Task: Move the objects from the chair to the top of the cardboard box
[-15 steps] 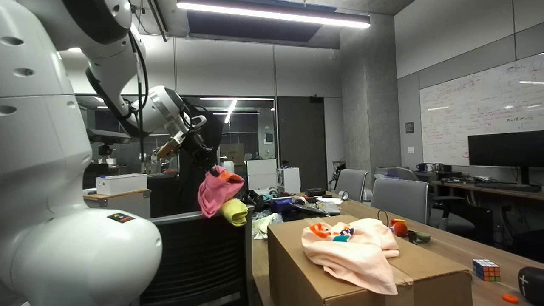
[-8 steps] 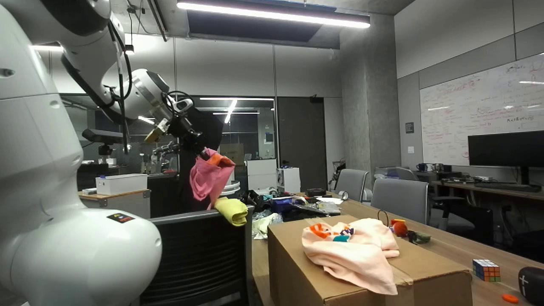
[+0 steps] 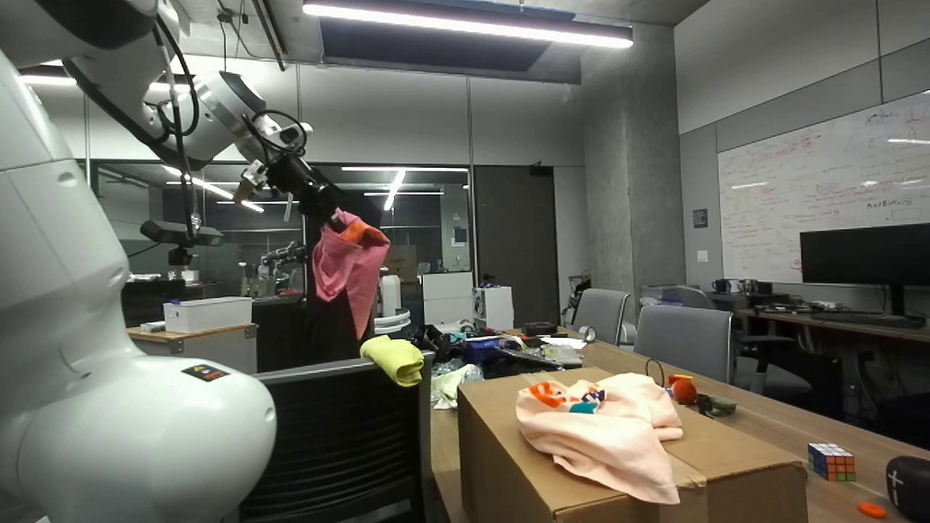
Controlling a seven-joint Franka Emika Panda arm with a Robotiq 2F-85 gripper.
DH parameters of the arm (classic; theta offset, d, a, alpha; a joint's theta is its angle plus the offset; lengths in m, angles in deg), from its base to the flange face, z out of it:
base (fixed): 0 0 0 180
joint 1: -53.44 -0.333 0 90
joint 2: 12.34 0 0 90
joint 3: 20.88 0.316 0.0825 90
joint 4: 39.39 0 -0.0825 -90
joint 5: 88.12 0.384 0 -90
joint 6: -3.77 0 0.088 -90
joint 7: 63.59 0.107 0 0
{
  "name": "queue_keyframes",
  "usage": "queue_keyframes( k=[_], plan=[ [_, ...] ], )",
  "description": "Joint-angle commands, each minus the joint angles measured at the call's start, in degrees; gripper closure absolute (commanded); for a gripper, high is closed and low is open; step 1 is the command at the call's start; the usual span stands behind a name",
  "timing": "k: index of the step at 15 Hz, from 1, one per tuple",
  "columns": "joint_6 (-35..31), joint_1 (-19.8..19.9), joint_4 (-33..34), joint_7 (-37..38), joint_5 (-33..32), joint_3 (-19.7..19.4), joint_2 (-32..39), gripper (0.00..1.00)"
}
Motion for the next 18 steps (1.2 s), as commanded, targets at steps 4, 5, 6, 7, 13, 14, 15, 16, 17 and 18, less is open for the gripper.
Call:
queue_keyframes(
  k=[4, 5, 6, 7, 13, 14, 15, 16, 17, 18],
  plan=[
    [8.2, 3.0, 5.1, -0.4, 3.7, -1.5, -2.7, 0.98],
    [9.3, 3.5, 5.4, -0.8, 4.6, -2.7, -3.5, 0.98],
    [10.2, 4.2, 5.9, -0.7, 5.2, -3.6, -4.0, 0.98],
    [11.1, 5.1, 6.0, -0.6, 5.7, -4.8, -4.9, 0.98],
    [13.7, 12.0, 6.5, 0.7, 7.0, -12.3, -6.4, 0.98],
    [13.7, 13.3, 6.5, 1.0, 6.8, -13.4, -5.9, 0.98],
    [13.7, 14.7, 6.7, 1.1, 6.8, -14.4, -5.1, 0.98],
    [13.5, 15.9, 7.0, 1.3, 6.7, -15.2, -4.1, 0.98],
    [13.8, 16.8, 6.9, 1.3, 7.1, -16.1, -3.8, 0.98],
    [13.4, 17.8, 7.0, 2.0, 6.8, -16.5, -2.8, 0.98]
  ],
)
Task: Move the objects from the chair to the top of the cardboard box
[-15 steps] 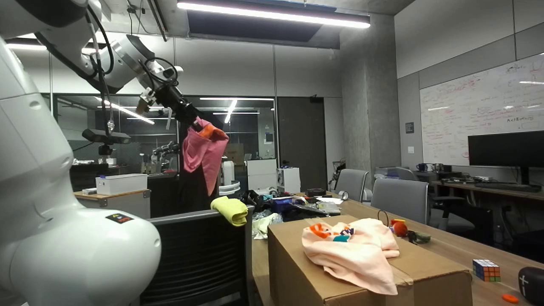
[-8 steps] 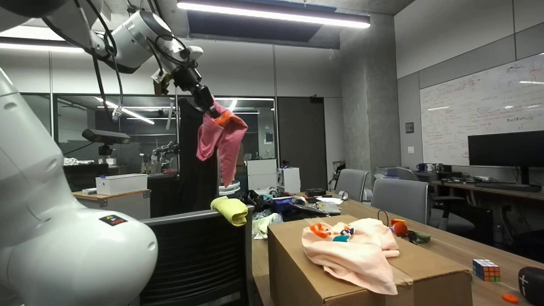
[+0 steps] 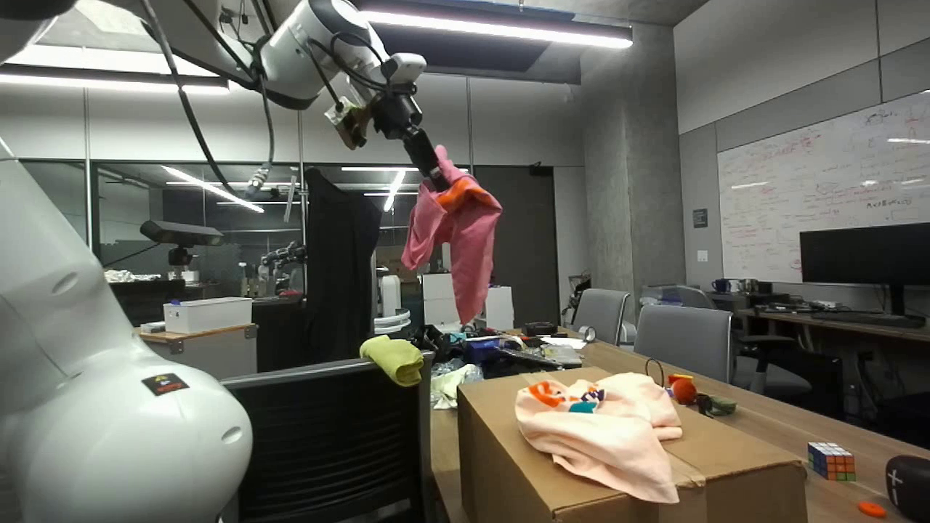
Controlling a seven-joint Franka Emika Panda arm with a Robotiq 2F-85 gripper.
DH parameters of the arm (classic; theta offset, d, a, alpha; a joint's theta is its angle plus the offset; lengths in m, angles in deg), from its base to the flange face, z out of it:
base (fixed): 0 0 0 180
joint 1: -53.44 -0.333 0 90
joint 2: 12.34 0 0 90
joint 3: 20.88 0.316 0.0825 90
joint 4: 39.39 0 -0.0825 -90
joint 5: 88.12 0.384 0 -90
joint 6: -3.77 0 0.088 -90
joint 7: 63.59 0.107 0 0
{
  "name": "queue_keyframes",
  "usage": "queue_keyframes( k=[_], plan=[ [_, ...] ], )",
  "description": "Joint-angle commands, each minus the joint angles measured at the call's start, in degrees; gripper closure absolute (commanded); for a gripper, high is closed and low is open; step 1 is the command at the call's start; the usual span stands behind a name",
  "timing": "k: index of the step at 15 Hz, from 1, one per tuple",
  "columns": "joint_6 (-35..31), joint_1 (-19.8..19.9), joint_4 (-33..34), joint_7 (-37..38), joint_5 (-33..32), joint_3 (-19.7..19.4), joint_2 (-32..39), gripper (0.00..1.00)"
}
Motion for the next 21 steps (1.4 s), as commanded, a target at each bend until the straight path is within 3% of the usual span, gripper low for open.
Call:
queue_keyframes(
  k=[1, 7, 17, 19, 20, 21],
  plan=[
    [0.3, 3.6, 2.5, 2.8, 0.7, -1.5, 3.7, 0.97],
    [-1.7, 7.4, 3.7, 13.2, -0.2, -3.6, 9.8, 0.97],
    [-16.1, 9.7, 0.7, 38.4, -2.4, -8.1, 14.9, 0.98],
    [-16.9, 9.5, 0.0, 40.4, -3.2, -8.6, 15.5, 0.98],
    [-16.1, 9.3, 0.0, 40.2, -3.3, -8.7, 15.9, 0.74],
    [-15.4, 8.9, -0.7, 39.6, -3.4, -8.7, 16.0, 0.65]
  ],
)
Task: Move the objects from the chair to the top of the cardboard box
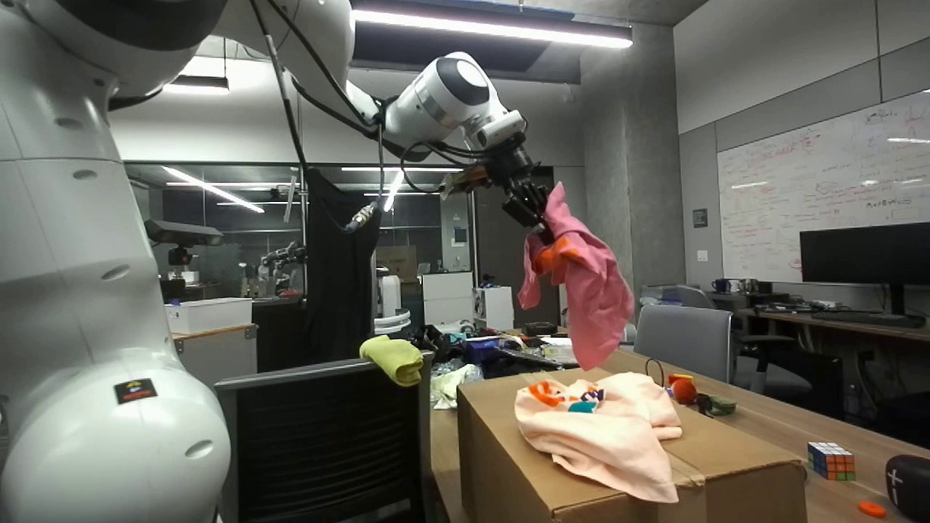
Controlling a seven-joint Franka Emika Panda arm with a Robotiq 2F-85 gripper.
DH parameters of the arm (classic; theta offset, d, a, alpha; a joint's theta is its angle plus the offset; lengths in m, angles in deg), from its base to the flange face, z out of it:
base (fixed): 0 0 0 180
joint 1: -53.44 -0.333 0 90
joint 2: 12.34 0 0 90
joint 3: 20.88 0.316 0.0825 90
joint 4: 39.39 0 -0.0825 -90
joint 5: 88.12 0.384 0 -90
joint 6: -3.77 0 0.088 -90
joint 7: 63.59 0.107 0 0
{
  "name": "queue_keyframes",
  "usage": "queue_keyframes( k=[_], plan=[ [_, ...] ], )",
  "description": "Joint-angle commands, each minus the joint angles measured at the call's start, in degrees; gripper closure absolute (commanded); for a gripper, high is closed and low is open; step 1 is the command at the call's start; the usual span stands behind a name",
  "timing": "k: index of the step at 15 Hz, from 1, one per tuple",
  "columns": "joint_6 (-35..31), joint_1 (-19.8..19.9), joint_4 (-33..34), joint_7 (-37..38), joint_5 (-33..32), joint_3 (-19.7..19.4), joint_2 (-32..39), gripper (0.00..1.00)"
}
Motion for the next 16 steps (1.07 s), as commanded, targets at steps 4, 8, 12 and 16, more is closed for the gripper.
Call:
queue_keyframes(
  k=[4, 8, 12, 16],
  plan=[
    [1.0, -1.8, -3.4, -1.1, -0.9, -0.3, 0.7, 0.35],
    [2.2, -3.6, -6.7, -4.7, 0.1, 0.0, -0.2, 0.07],
    [5.1, -7.3, -10.9, -12.0, 2.6, 1.7, -2.3, 0.0],
    [7.8, -12.0, -14.5, -17.8, 5.7, 5.3, -4.7, 0.0]
  ],
)
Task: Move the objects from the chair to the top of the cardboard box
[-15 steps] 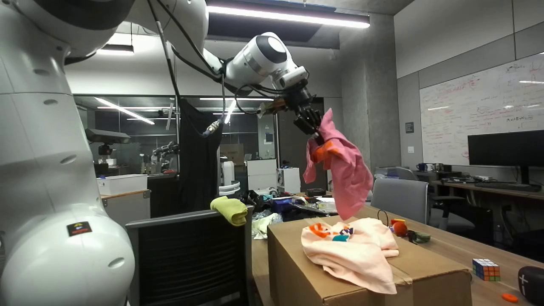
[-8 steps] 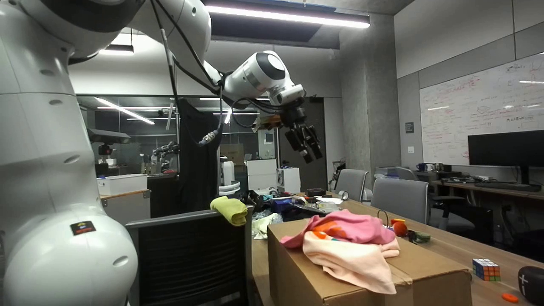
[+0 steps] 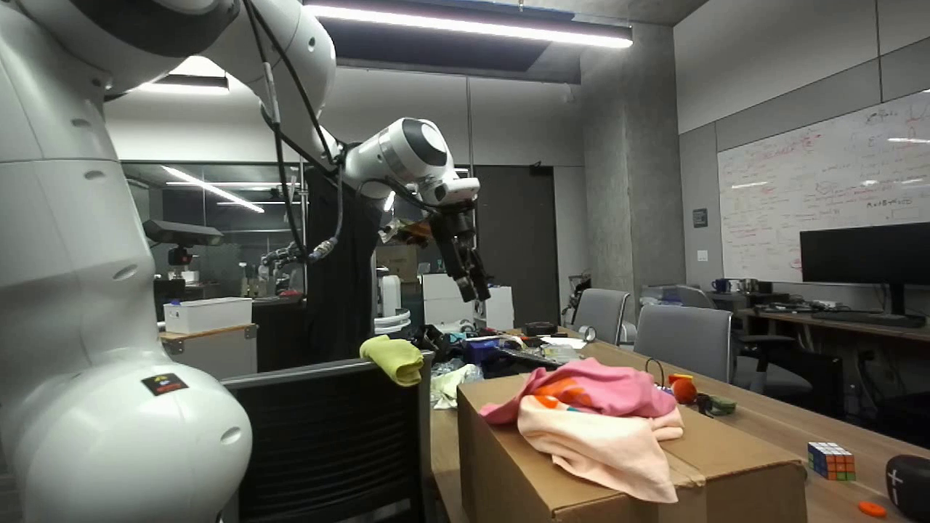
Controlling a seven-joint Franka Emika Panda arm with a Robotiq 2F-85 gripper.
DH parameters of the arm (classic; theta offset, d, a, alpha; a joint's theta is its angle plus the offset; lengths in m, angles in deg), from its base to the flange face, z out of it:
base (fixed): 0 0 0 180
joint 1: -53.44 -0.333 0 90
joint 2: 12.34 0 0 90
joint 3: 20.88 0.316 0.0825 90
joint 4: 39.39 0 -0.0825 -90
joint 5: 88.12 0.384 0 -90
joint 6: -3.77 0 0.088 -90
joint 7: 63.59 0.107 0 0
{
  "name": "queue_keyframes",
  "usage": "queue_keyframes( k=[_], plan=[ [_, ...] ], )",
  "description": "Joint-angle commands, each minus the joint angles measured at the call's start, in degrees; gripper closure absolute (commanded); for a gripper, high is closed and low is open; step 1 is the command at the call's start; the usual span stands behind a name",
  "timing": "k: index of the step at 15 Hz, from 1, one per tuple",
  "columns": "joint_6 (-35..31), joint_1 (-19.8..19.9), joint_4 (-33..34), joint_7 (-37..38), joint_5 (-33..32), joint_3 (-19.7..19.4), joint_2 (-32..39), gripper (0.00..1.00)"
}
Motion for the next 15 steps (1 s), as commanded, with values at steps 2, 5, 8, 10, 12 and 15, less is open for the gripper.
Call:
queue_keyframes(
  k=[2, 5, 8, 10, 12, 15],
  plan=[
    [3.3, -5.2, -3.6, -7.8, 3.8, 4.0, -4.3, 0.0],
    [3.9, -8.0, -4.4, -13.2, 4.4, 6.5, -5.2, 0.0],
    [1.7, -9.7, -4.9, -18.8, 2.7, 8.3, -5.1, 0.0],
    [-1.3, -10.5, -5.6, -21.9, 1.9, 9.2, -5.0, 0.0],
    [-4.9, -11.0, -6.2, -24.4, 2.2, 9.7, -5.1, 0.0],
    [-11.9, -11.9, -7.0, -27.1, 7.1, 9.5, -4.6, 0.0]
  ],
)
